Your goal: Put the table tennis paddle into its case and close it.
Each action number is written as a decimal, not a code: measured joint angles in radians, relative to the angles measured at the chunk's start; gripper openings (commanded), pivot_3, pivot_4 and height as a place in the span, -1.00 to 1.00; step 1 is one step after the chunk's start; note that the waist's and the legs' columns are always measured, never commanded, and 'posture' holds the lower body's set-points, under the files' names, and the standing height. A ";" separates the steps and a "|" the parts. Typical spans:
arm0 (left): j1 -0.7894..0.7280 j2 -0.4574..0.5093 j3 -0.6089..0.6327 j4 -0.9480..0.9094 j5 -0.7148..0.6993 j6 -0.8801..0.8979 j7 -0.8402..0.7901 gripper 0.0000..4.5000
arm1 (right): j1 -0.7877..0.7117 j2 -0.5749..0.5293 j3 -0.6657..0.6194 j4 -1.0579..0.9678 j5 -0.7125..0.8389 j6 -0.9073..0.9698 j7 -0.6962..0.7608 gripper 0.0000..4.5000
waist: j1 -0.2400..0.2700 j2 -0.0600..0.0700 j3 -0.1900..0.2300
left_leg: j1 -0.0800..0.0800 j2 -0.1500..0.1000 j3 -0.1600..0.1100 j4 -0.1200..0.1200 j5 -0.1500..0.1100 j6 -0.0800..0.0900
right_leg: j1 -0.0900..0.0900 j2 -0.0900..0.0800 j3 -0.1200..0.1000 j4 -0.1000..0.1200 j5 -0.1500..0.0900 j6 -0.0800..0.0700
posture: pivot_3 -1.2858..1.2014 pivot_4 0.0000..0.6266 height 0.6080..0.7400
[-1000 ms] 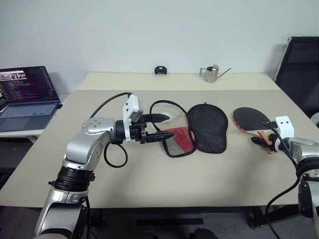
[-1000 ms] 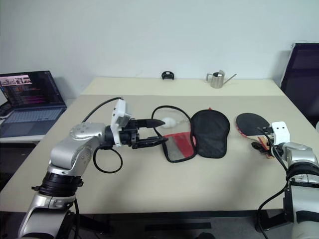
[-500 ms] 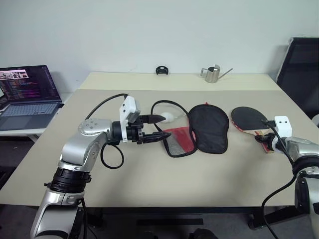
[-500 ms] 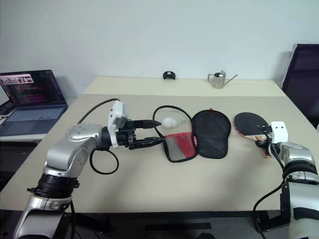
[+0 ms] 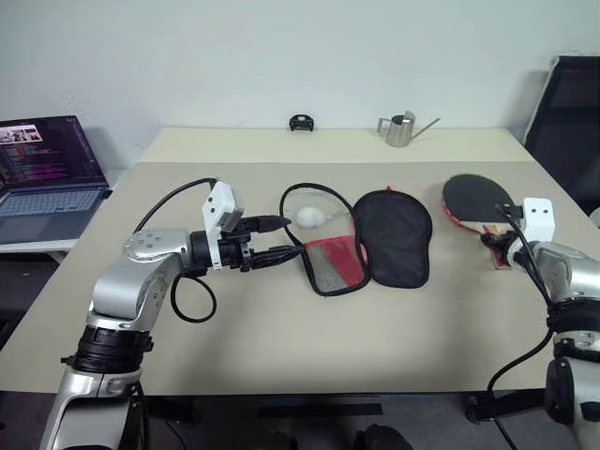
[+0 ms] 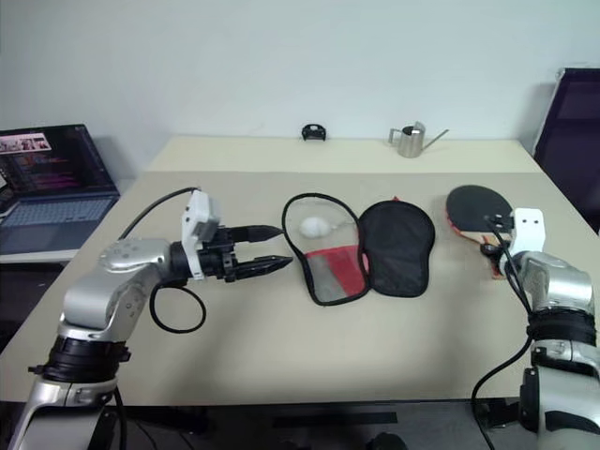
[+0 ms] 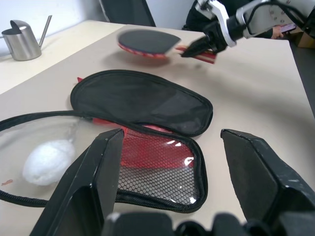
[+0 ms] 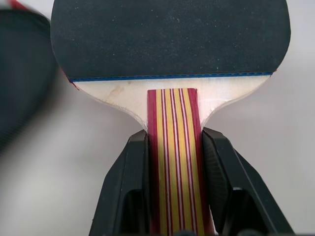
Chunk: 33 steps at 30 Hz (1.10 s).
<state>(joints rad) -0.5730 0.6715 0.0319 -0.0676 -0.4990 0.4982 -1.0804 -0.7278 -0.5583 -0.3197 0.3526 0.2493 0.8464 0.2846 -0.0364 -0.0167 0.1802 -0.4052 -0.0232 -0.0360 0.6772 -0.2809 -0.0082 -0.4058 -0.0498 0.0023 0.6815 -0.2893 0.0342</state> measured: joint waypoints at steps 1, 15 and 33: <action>0.000 0.001 0.002 -0.001 -0.003 0.000 0.000 0.53 | 0.000 0.029 -0.004 -0.064 0.016 0.042 -0.027 -0.52 | 0.002 0.000 0.000 | 0.000 0.000 0.000 0.000 0.000 0.000 | 0.000 0.000 0.000 0.000 0.000 0.000 | 0.03 -0.52 1.00; 0.016 0.010 0.010 -0.001 -0.006 -0.002 0.001 0.53 | -0.013 0.414 -0.037 -0.372 0.082 0.311 -0.331 -0.52 | 0.008 0.001 0.000 | 0.000 -0.002 0.000 0.000 0.000 0.000 | -0.001 0.000 0.000 0.000 0.000 0.000 | 0.03 -0.52 1.00; 0.029 0.009 0.010 -0.008 -0.007 -0.003 0.021 0.53 | 0.083 0.481 0.105 -0.373 0.014 0.246 -0.353 -0.52 | 0.004 0.001 0.001 | 0.000 -0.001 0.001 0.000 0.000 0.001 | -0.001 0.000 0.001 0.000 0.000 0.000 | 0.03 -0.52 1.00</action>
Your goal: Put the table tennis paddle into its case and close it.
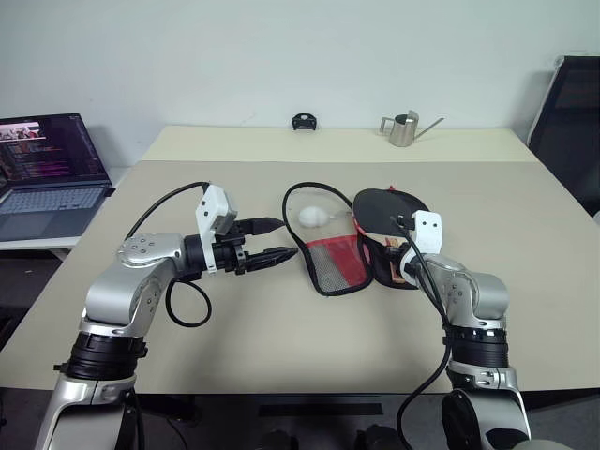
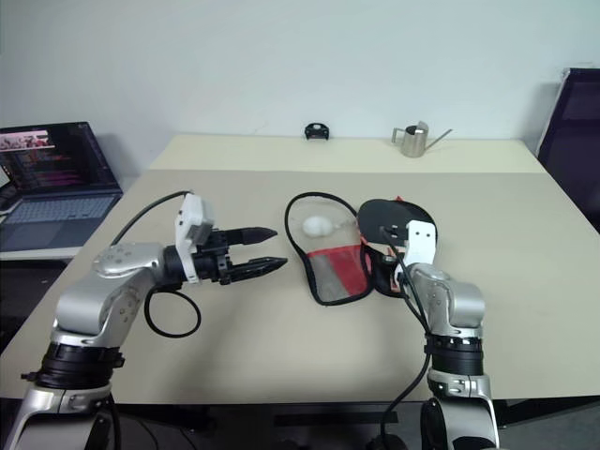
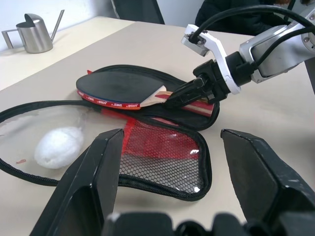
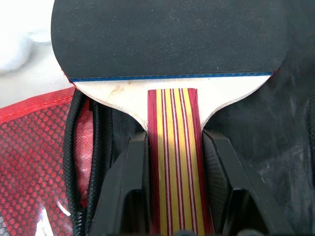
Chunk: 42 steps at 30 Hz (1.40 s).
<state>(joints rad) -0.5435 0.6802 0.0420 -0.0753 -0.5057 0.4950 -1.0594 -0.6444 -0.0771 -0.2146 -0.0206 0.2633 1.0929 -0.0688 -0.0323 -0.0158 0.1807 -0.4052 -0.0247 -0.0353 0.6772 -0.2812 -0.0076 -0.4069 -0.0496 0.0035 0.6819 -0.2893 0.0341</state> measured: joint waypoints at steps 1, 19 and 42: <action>0.000 0.000 0.000 0.000 0.000 0.000 0.000 0.53 | 0.006 -0.004 0.001 0.000 -0.006 -0.005 0.000 -0.52 | 0.000 0.000 0.000 | 0.000 0.000 0.000 0.000 0.000 0.000 | 0.000 0.000 0.000 0.000 0.000 0.000 | 0.03 -0.52 1.00; 0.001 -0.002 0.000 0.000 0.000 -0.001 0.000 0.53 | 0.043 -0.016 0.024 0.000 -0.067 -0.076 -0.012 -0.52 | 0.001 0.000 0.000 | 0.000 0.000 0.000 0.000 0.000 0.000 | 0.000 0.000 0.000 0.000 0.000 0.000 | 0.03 -0.52 1.00; 0.011 -0.006 0.000 -0.012 0.000 -0.001 0.006 0.53 | 0.042 0.008 0.012 0.015 -0.083 -0.128 -0.014 0.93 | 0.000 0.000 0.000 | 0.005 0.000 0.004 0.000 0.000 0.001 | 0.001 0.001 0.004 0.004 0.000 0.000 | 0.03 -0.52 1.00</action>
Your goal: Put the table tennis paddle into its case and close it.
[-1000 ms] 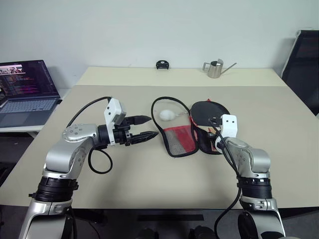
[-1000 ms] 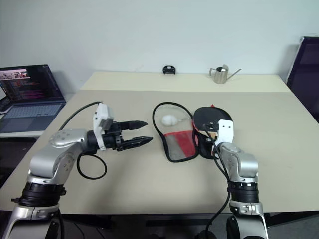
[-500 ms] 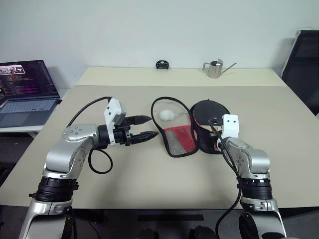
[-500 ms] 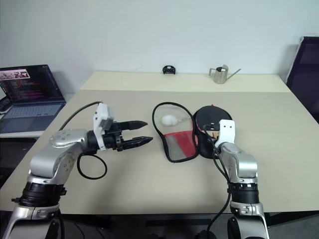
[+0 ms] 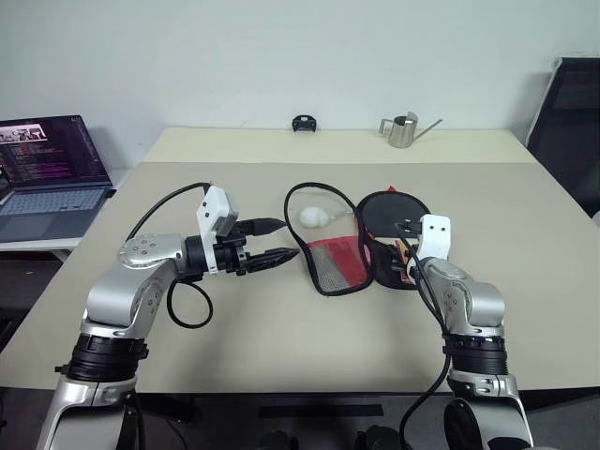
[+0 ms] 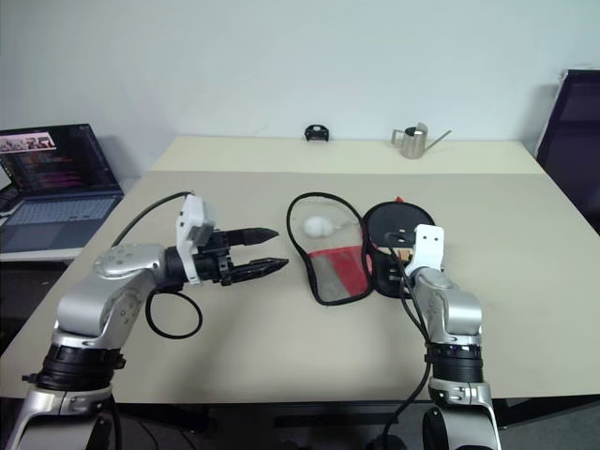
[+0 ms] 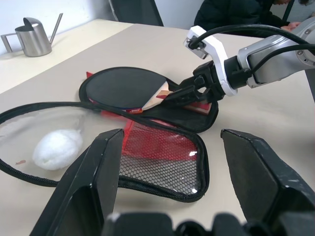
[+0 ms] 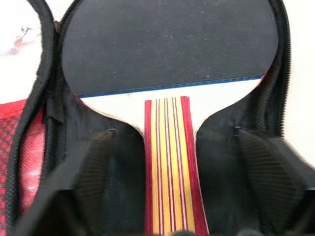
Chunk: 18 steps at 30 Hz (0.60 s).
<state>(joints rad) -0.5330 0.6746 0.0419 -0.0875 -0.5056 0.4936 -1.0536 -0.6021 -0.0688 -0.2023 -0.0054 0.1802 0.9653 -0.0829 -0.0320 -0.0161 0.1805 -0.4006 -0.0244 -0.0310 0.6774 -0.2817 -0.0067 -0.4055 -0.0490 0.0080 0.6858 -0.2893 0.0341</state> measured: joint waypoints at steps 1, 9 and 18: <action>0.001 0.000 0.000 0.000 0.000 0.000 0.001 0.53 | 0.008 -0.005 0.013 -0.026 0.001 0.006 0.017 0.93 | 0.000 0.000 0.000 | 0.000 0.000 0.000 0.000 0.000 0.000 | 0.000 0.000 0.000 0.000 0.000 0.000 | 0.03 -0.52 1.00; 0.010 -0.009 0.006 0.046 0.057 -0.052 0.087 0.53 | 0.068 -0.042 0.029 -0.348 0.131 0.164 0.147 0.93 | 0.001 0.000 0.000 | 0.001 0.000 0.001 0.000 -0.001 0.003 | -0.001 0.000 0.002 0.002 0.000 0.000 | 0.03 -0.52 1.00; -0.025 -0.037 -0.006 0.334 0.225 -0.184 0.202 0.53 | 0.063 -0.295 0.030 -0.389 0.259 0.167 0.391 0.93 | 0.001 0.000 0.000 | 0.002 0.000 0.001 0.001 -0.002 0.003 | -0.001 0.001 0.002 0.003 0.000 0.000 | 0.03 -0.52 1.00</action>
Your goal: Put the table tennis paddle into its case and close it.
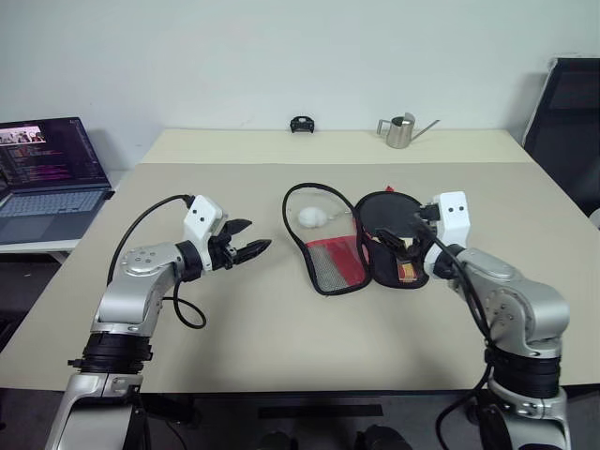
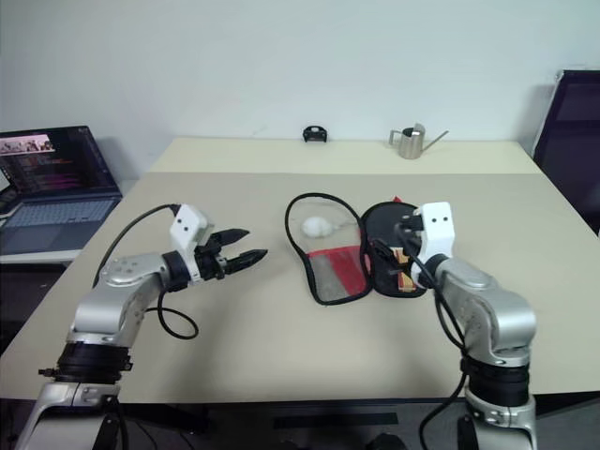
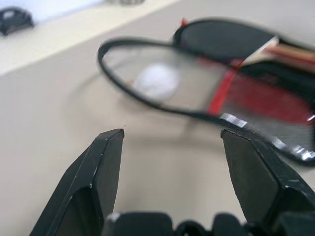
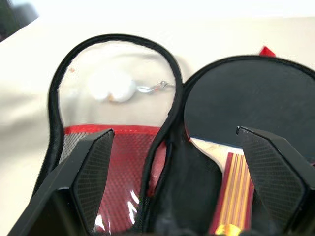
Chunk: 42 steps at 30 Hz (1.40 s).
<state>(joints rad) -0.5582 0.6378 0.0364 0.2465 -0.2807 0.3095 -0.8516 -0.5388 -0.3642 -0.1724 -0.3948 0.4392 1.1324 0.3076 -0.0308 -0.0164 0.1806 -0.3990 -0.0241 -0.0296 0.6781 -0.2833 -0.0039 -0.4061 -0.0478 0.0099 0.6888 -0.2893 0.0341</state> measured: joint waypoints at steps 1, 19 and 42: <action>-0.011 -0.003 -0.003 0.033 0.016 -0.015 0.009 0.53 | 0.008 -0.050 0.002 -0.002 0.014 -0.003 0.036 0.93 | 0.001 0.000 0.000 | 0.000 0.000 0.000 0.000 0.000 0.000 | 0.000 0.000 0.000 -0.001 0.000 0.000 | 0.03 -0.52 1.00; -0.195 -0.156 -0.076 0.481 0.174 -0.205 0.013 0.53 | -0.046 -0.503 -0.063 0.027 0.237 -0.113 0.534 0.93 | 0.003 -0.003 0.001 | -0.001 0.000 0.001 0.001 0.000 0.000 | 0.000 -0.001 0.000 -0.002 0.000 0.000 | 0.03 -0.52 1.00; -0.531 -0.459 -0.110 0.753 0.220 -0.332 -0.016 0.53 | -0.032 -0.555 -0.083 0.076 0.253 -0.165 0.533 0.93 | 0.031 -0.006 0.002 | -0.003 0.000 0.001 0.002 0.000 0.000 | 0.000 -0.002 -0.001 -0.004 0.000 0.001 | 0.03 -0.52 1.00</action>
<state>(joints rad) -1.0893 0.1785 -0.0733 0.9994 -0.0608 -0.0222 -0.8680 -0.5705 -0.9196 -0.2554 -0.3190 0.6922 0.9675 0.8410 0.0002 -0.0220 0.1824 -0.4024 -0.0246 -0.0283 0.6797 -0.2835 -0.0034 -0.4058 -0.0494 0.0085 0.6844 -0.2890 0.0347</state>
